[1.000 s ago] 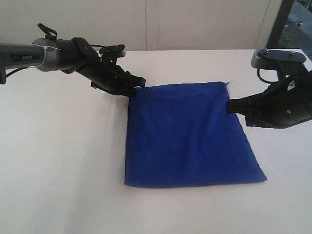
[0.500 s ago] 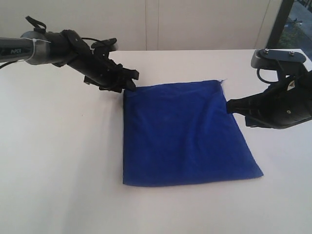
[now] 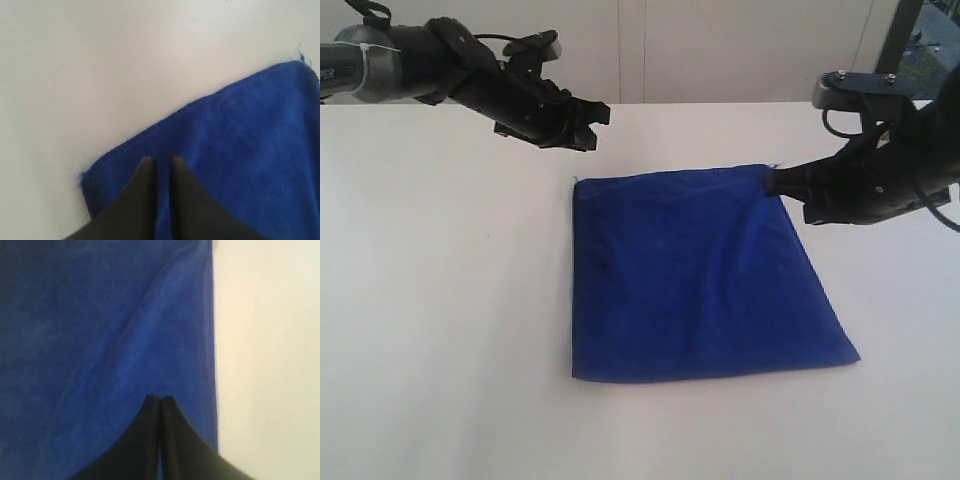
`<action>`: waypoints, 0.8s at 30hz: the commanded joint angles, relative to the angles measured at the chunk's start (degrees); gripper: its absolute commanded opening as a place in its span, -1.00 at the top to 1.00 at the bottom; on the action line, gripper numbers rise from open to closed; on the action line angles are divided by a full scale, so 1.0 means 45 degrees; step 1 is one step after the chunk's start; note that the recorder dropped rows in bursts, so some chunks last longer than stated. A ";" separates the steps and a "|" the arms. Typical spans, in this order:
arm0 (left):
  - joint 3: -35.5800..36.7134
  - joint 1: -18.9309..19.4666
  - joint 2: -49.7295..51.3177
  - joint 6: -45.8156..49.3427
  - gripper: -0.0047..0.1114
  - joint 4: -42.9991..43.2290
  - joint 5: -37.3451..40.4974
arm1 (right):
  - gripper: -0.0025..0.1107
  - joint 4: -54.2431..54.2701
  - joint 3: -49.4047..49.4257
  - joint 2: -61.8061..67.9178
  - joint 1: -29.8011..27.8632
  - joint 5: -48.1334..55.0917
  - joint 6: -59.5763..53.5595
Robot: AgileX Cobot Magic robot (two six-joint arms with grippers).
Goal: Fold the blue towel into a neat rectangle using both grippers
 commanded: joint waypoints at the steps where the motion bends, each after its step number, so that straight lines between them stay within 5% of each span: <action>1: -0.0032 -0.0354 0.0389 0.1136 0.92 -0.0782 -0.0199 | 0.96 -0.0265 -0.1206 0.1851 -0.0024 -0.0655 -0.0188; 16: -0.0032 -0.0351 0.1780 0.1332 0.92 -0.0889 -0.0944 | 0.96 -0.0456 -0.2721 0.6041 -0.0024 -0.3782 -0.0159; 24: -0.0032 -0.0351 0.1923 0.1332 0.92 -0.0881 -0.0816 | 0.96 -0.0598 -0.2721 0.6213 -0.0533 -0.2344 0.0062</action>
